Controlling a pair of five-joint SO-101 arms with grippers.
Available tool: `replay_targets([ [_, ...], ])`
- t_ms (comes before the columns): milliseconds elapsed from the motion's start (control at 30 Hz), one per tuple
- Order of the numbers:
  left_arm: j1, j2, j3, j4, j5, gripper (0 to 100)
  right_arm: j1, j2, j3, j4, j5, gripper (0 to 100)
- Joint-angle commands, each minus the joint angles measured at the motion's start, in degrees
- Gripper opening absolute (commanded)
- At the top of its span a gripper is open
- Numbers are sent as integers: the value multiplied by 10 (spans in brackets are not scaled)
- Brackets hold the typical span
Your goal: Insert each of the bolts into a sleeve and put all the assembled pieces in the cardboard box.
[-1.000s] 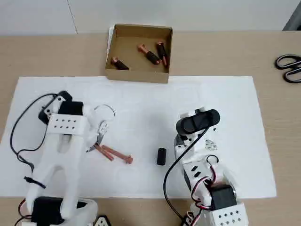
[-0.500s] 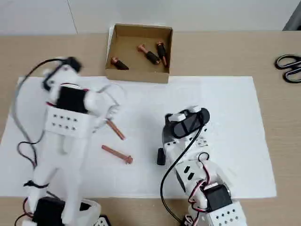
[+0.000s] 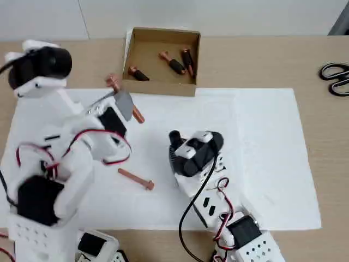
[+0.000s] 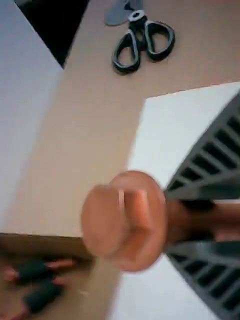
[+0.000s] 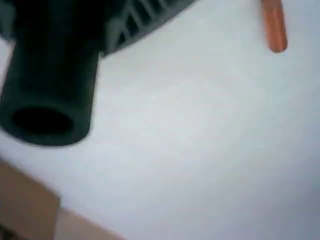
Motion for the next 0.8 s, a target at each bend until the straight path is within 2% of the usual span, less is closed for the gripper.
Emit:
replay_targets([
  [0,-4,-73,116,-134,-70,7,-6,-8,2,-59,13,4],
  [200,46,-162,318,-389,-182,7,-6,-9,32,-150,36,4],
  [333,87,-171,357,-494,-196,7,-6,-9,76,-201,78,4],
  [433,98,-171,363,-508,-205,7,-7,-9,84,-233,77,4],
  [600,97,-164,385,-509,-273,7,-7,-9,84,-276,77,4],
  [767,97,-167,384,-507,-278,7,2,-8,85,-270,77,4],
])
